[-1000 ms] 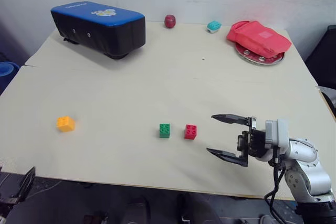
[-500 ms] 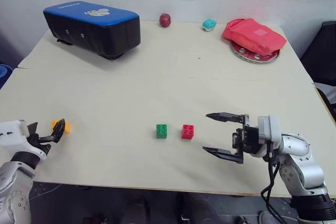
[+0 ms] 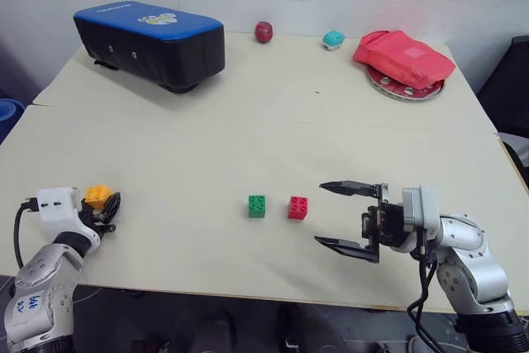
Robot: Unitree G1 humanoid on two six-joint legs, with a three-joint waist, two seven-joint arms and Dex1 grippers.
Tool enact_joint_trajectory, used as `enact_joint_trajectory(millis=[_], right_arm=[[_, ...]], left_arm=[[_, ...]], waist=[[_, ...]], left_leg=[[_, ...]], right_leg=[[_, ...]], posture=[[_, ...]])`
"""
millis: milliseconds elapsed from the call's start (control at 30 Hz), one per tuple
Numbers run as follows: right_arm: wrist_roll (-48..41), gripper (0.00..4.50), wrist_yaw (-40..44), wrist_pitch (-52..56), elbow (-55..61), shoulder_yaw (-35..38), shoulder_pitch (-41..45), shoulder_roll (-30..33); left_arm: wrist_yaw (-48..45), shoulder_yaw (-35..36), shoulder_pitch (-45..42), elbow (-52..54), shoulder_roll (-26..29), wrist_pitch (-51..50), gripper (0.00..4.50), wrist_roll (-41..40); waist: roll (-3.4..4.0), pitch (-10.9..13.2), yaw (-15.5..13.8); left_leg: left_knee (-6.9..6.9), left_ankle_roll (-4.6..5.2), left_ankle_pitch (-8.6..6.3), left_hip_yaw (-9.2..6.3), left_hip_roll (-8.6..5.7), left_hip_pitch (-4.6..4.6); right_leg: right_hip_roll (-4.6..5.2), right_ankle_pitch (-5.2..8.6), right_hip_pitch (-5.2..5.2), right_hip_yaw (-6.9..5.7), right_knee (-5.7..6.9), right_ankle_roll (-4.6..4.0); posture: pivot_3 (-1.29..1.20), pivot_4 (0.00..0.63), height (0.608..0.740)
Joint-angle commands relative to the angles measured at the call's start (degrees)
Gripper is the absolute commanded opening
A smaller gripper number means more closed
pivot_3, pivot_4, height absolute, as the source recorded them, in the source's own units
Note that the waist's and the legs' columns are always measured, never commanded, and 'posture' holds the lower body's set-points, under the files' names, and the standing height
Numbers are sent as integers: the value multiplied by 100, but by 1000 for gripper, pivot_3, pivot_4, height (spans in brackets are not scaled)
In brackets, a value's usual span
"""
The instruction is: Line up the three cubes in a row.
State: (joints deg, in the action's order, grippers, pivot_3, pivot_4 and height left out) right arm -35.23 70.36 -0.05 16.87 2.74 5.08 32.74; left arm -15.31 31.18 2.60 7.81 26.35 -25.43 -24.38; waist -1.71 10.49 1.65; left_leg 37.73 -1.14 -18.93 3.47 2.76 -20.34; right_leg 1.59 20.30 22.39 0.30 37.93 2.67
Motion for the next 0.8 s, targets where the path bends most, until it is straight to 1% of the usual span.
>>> enact_joint_trajectory(millis=[33, 100, 133, 167, 233, 300, 400, 467, 533, 667, 800], right_arm=[[-64, 4500, -50, -81, 211, 167, -78, 45], [-28, 4500, -95, -82, 196, 273, -154, 115], [-18, 4500, -118, -73, 203, 341, -213, 169], [-14, 4500, -124, -62, 212, 379, -254, 220], [-17, 4500, -112, -53, 216, 456, -316, 302], [-14, 4500, -92, -63, 201, 521, -359, 377], [2, 4500, -105, -71, 189, 587, -396, 426], [0, 4500, -134, -55, 226, 636, -438, 441], [-13, 4500, -173, -40, 286, 690, -512, 451], [-26, 4500, -321, -26, 528, 824, -811, 457], [-12, 4500, -490, -20, 799, 953, -1132, 463]], left_arm=[[-600, 138, -118, 159, 82, 488, 1529, -347], [-1775, -8, -218, 400, 379, 629, 1534, -900], [-2617, -246, -303, 456, 717, 649, 1534, -1078], [-3183, -471, -383, 388, 1017, 682, 1534, -1072], [-4209, -948, -605, 34, 1527, 965, 1534, -895], [-5211, -1501, -979, -499, 1925, 1414, 1534, -624], [-6426, -2354, -1765, -1462, 2222, 2188, 1534, -102], [-7018, -2787, -2349, -2264, 2181, 2778, 1534, 234], [-7366, -3081, -2871, -3092, 2037, 3378, 1534, 531], [-7604, -3411, -3665, -4463, 1646, 4314, 1534, 912], [-7664, -3573, -4131, -5299, 1235, 4822, 1534, 1032]], waist=[[0, 0, -2], [0, 0, -2], [-1, 0, -8], [-1, 0, -21], [12, 0, -15], [22, -2, -6], [29, 0, 11], [29, 0, 17], [29, 0, 4], [29, 0, -18], [28, 0, -9]], left_leg=[[0, 0, 0, 0, 0, 0], [0, 0, 0, 1, 0, -1], [0, -2, 1, 0, 0, -3], [1, -10, 5, -2, 0, -6], [2, -45, 25, -5, -3, -7], [-2, -44, 26, 2, -8, -2], [-14, -42, 27, 9, -7, 3], [-21, -39, 28, 15, -3, 2], [-20, -34, 30, 15, -2, -2], [-10, -12, 23, 14, -3, -11], [21, 5, 12, 14, -3, -26]], right_leg=[[0, 0, -1, 0, 0, 0], [1, 0, 0, -1, -1, 0], [0, 0, 1, -1, -1, 0], [0, 0, 2, -5, -2, 0], [1, 1, 3, -7, -4, -2], [5, 1, -3, -1, -4, -3], [-2, 3, 1, 3, -3, -6], [-10, 3, 10, 9, 1, -7], [-15, 3, 18, 8, 3, -7], [-13, 2, 19, 5, 4, -5], [-9, -2, 20, 5, 4, 4]], posture=[[0, 150, 740], [0, 150, 740], [0, 150, 740], [0, 150, 740], [0, 150, 740], [0, 150, 740], [0, 150, 740], [0, 150, 740], [0, 150, 740], [0, 150, 740], [0, 150, 740]])
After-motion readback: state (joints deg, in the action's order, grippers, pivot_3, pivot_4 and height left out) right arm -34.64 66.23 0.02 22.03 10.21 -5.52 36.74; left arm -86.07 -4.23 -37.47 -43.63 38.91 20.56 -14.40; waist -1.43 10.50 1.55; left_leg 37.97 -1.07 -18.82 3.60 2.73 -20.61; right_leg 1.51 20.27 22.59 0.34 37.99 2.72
